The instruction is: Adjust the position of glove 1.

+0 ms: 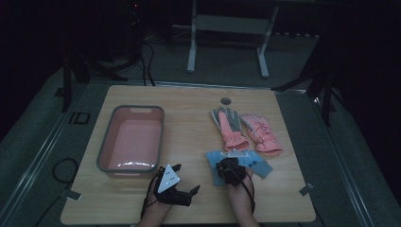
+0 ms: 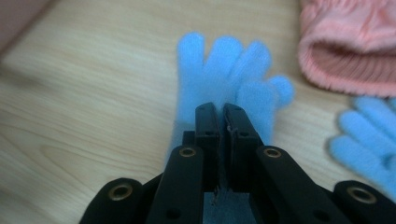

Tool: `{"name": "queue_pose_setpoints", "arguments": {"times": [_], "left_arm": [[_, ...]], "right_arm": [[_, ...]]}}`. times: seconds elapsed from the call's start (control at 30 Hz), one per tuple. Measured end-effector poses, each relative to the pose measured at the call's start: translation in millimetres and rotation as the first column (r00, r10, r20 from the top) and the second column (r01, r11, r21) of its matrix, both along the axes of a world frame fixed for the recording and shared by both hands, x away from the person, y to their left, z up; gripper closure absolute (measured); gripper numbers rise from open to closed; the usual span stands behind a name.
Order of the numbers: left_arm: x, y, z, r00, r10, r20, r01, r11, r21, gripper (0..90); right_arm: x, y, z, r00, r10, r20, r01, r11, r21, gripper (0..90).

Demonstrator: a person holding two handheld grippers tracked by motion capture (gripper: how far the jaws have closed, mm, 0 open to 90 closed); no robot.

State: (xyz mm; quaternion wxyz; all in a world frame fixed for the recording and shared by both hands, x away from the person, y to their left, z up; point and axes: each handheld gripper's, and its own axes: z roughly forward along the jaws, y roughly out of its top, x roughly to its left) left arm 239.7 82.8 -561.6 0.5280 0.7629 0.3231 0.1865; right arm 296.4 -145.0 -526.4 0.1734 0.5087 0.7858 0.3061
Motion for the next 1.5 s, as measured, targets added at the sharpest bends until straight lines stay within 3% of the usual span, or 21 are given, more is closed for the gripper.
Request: {"name": "queue_pose_setpoints", "arguments": {"times": [0.1, 0.2, 0.47, 0.6, 0.63, 0.7, 0.73, 0.77, 0.8, 0.83, 0.87, 0.9, 0.97, 1.03, 1.07, 1.1, 1.23, 1.27, 1.33, 1.5], "left_arm": [[-0.1, -0.2, 0.0, 1.0, -0.002, 0.001, 0.002, 1.0, 0.002, 0.9], [0.1, -0.4, 0.0, 1.0, -0.002, -0.002, 0.002, 1.0, 0.002, 0.9], [0.2, -0.8, -0.1, 1.0, -0.002, -0.005, 0.002, 1.0, 0.003, 0.9], [0.3, -0.7, 0.0, 1.0, -0.003, -0.004, 0.003, 1.0, 0.004, 0.9], [0.2, -0.6, 0.0, 1.0, -0.003, -0.002, 0.003, 1.0, 0.005, 0.9], [0.1, -0.3, 0.1, 1.0, -0.004, 0.001, 0.004, 1.0, 0.005, 0.9], [0.1, -0.4, 0.0, 1.0, -0.004, 0.001, 0.004, 1.0, 0.005, 0.9], [0.3, -0.4, 0.0, 1.0, -0.005, 0.0, 0.005, 1.0, 0.005, 0.9], [0.4, -0.4, 0.0, 1.0, -0.007, -0.001, 0.007, 1.0, 0.004, 0.9], [0.5, -0.4, 0.0, 1.0, -0.007, -0.002, 0.007, 1.0, 0.003, 0.9], [0.4, -0.4, 0.0, 1.0, -0.008, -0.003, 0.008, 1.0, 0.002, 0.9], [0.4, -0.3, 0.0, 1.0, -0.008, -0.003, 0.008, 1.0, 0.002, 0.9], [0.4, -0.4, 0.0, 1.0, -0.008, -0.003, 0.008, 1.0, 0.002, 0.9], [0.5, -0.1, 0.0, 1.0, -0.005, -0.004, 0.005, 1.0, 0.0, 0.9], [0.5, 0.0, 0.0, 1.0, -0.003, -0.005, 0.003, 1.0, -0.002, 0.9], [0.7, 0.1, -0.1, 1.0, -0.002, -0.007, 0.002, 1.0, -0.003, 0.9], [1.0, 0.5, -0.1, 1.0, -0.001, -0.009, 0.001, 1.0, -0.006, 0.9], [1.0, 0.3, -0.1, 1.0, 0.001, -0.009, -0.001, 1.0, -0.003, 0.9], [0.9, 0.1, 0.0, 1.0, 0.002, -0.01, -0.002, 1.0, -0.002, 0.9], [0.7, -0.2, -0.1, 1.0, 0.004, -0.004, -0.004, 1.0, -0.003, 0.9]], "right_arm": [[4.4, 0.7, -12.3, 0.9997, -0.011, -0.021, 0.011, 0.9999, -0.005, 83.4], [5.7, 2.5, -17.9, 0.9998, -0.007, -0.016, 0.007, 0.9999, -0.011, 75.6], [3.5, 0.0, -14.2, 0.9999, 0.004, -0.013, -0.004, 0.9995, 0.031, 65.3], [2.8, -3.5, -5.0, 0.9995, 0.025, 0.021, -0.026, 0.9988, 0.042, 64.9], [4.1, -10.5, 8.2, 0.9965, 0.055, 0.062, -0.059, 0.9969, 0.052, 63.6], [7.8, -20.2, 18.1, 0.9915, 0.09, 0.094, -0.095, 0.9946, 0.043, 63.8], [10.5, -26.2, 22.2, 0.9898, 0.1, 0.101, -0.104, 0.9941, 0.03, 63.9], [17.6, -40.3, 29.2, 0.9805, 0.165, 0.107, -0.17, 0.9845, 0.042, 64.1], [17.6, -40.3, 29.2, 0.9805, 0.165, 0.107, -0.17, 0.9845, 0.042, 64.1], [23.8, -56.9, 35.1, 0.9707, 0.203, 0.128, -0.208, 0.9776, 0.028, 65.1], [27.1, -66.4, 37.2, 0.964, 0.233, 0.128, -0.24, 0.9696, 0.045, 65.1], [27.1, -66.4, 37.2, 0.964, 0.233, 0.128, -0.24, 0.9696, 0.045, 65.1], [33.1, -85.1, 38.8, 0.9584, 0.255, 0.129, -0.26, 0.965, 0.03, 65.3], [39.2, -104.6, 36.7, 0.9514, 0.288, 0.109, -0.294, 0.9549, 0.042, 65.7], [43.3, -120.9, 32.1, 0.9457, 0.314, 0.084, -0.316, 0.9489, 0.006, 66.6], [43.3, -120.9, 32.1, 0.9457, 0.314, 0.084, -0.316, 0.9489, 0.006, 66.6], [47.6, -143.9, 19.2, 0.9232, 0.381, 0.048, -0.38, 0.9245, -0.026, 66.3], [50.6, -150.4, 12.1, 0.9225, 0.386, 0.02, -0.385, 0.9223, -0.036, 66.3], [52.0, -152.7, 8.8, 0.9212, 0.389, 0.015, -0.388, 0.9208, -0.04, 65.8], [60.8, -159.1, -4.7, 0.9142, 0.405, -0.014, -0.405, 0.9143, 0.011, 63.7]]}}
